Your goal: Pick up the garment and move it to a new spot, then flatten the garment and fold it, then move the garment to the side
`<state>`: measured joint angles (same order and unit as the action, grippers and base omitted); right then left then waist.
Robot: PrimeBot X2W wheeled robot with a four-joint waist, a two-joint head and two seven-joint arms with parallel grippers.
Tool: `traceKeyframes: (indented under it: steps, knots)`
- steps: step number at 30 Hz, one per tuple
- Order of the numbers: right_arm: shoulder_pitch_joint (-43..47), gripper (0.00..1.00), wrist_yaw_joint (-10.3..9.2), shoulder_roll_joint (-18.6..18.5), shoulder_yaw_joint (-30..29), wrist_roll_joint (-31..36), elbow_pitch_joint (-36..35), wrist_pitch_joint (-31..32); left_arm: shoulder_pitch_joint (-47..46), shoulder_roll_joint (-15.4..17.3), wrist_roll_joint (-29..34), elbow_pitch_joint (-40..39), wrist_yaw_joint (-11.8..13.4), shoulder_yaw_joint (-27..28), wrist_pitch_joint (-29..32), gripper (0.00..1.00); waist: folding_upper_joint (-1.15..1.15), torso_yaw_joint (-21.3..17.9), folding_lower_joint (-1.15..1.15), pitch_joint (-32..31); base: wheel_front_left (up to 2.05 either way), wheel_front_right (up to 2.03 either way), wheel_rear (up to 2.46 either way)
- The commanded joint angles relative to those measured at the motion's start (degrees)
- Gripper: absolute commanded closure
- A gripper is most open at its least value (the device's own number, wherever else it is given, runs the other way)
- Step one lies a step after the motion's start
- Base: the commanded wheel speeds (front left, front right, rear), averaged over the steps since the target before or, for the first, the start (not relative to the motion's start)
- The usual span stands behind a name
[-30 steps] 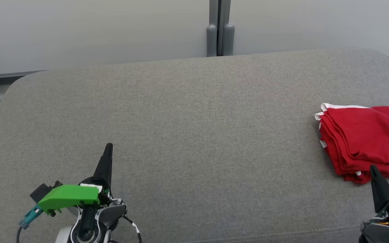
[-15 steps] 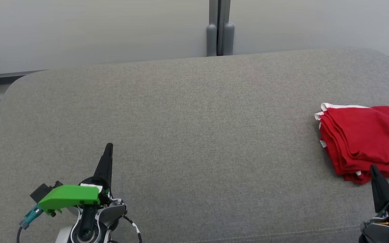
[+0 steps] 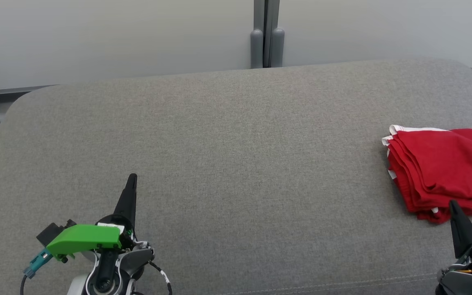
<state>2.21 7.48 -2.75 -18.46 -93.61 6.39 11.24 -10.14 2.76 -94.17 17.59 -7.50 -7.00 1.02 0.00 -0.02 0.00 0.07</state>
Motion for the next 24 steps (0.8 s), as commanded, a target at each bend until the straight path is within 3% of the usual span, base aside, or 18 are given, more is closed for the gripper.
traceKeyframes:
  steps: [1,24]
  knots:
    - [-0.2,1.00,0.02,-0.2,-0.1,-0.1,-0.3,0.1,-0.7,0.0,-0.4,0.1,-0.2,0.3,0.1,1.00,0.00,0.0,0.00,0.0,0.00,0.00,0.00]
    - [-0.2,1.00,0.02,-0.2,-0.1,-0.1,-0.3,0.1,-0.7,0.0,-0.4,0.1,-0.2,0.2,0.1,1.00,0.00,0.0,0.00,0.0,0.00,0.00,0.00]
